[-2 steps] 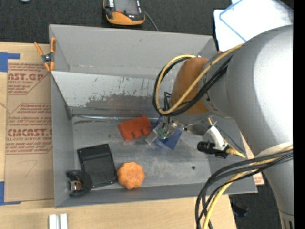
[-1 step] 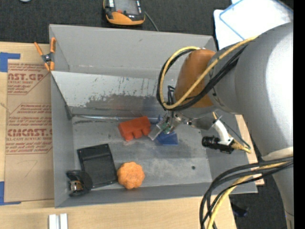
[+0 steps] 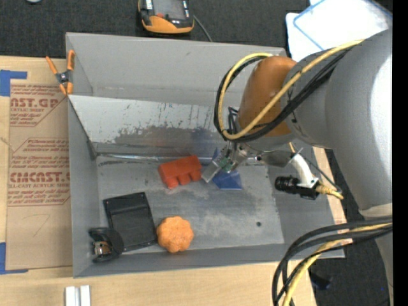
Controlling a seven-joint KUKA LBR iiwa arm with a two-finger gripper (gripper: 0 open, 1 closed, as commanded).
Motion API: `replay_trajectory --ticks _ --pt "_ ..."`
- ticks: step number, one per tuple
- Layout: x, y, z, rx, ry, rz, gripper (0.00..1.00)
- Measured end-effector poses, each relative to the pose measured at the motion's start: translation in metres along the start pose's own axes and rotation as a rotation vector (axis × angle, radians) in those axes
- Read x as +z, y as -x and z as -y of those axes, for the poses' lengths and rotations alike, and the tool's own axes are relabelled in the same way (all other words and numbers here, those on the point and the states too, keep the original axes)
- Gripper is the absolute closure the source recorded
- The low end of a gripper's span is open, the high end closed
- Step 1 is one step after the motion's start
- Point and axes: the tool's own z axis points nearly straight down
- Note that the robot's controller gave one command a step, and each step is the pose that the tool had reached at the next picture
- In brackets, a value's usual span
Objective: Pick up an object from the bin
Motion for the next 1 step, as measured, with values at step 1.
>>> replay_trajectory --ticks 1 --pt "-0.0141 -0.0001 -0.0005 -0.001 0.001 0.001 1.0"
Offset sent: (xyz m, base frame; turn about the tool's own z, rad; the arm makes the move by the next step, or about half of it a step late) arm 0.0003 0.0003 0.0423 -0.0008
